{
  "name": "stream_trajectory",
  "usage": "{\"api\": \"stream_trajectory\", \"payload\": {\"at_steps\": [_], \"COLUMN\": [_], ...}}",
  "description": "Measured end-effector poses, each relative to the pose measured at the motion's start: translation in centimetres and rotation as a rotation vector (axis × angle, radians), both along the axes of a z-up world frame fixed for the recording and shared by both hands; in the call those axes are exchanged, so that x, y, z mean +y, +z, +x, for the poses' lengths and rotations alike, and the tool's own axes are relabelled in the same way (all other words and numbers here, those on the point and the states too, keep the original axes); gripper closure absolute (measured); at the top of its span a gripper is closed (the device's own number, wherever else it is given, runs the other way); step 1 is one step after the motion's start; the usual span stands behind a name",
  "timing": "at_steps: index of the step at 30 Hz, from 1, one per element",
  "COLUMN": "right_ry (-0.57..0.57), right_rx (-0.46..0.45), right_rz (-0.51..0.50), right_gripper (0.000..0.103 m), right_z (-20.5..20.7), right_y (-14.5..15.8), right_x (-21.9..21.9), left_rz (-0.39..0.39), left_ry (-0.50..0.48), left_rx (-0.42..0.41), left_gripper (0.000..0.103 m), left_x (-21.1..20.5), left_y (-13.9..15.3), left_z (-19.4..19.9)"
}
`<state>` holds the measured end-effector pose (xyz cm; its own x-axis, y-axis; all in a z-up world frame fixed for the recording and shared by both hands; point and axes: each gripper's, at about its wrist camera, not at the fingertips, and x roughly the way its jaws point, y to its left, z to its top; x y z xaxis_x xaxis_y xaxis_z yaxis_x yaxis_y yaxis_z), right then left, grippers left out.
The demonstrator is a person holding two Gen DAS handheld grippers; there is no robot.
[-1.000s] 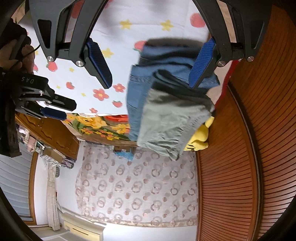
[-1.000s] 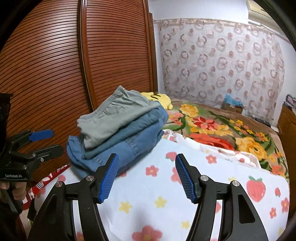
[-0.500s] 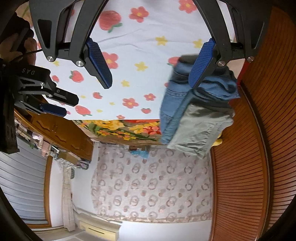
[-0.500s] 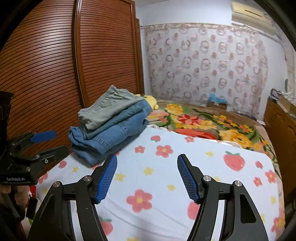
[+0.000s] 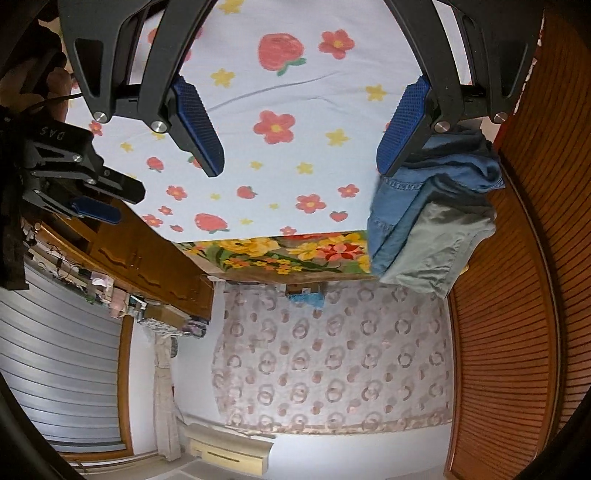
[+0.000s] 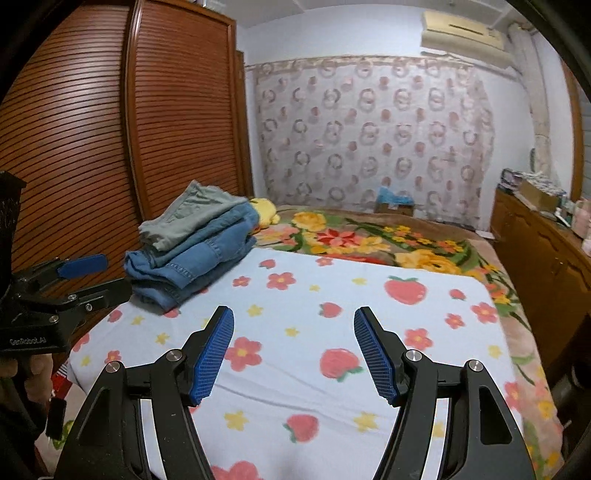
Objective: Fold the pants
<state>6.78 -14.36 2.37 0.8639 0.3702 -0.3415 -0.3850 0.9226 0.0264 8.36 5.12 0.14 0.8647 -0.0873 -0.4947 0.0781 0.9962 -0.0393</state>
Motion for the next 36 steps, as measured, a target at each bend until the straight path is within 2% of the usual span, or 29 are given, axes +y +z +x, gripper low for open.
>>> {"api": "stream_trajectory", "payload": {"at_steps": [7, 14, 36], "right_ry": [-0.086, -0.121, -0.15], "right_rx": [-0.054, -0.072, -0.074], "right_rz": [0.011, 0.021, 0.045], "right_gripper": [0.033, 0.033, 0.033], "right_z": [-3.7, -6.0, -6.2], "right_y": [1.0, 1.0, 0.2], "right_x": [-0.5, 0.1, 0.1], "left_rz": [-0.003, 0.009, 0.006], "left_ry": [-0.022, -0.027, -0.023], "left_rx": [-0.034, -0.051, -0.047], "left_gripper": [0.018, 0.018, 0.018], "left_x": [-1.5, -2.2, -2.2], "left_y": [1.5, 2.2, 2.3], "left_z": [-1.5, -2.6, -2.8]}}
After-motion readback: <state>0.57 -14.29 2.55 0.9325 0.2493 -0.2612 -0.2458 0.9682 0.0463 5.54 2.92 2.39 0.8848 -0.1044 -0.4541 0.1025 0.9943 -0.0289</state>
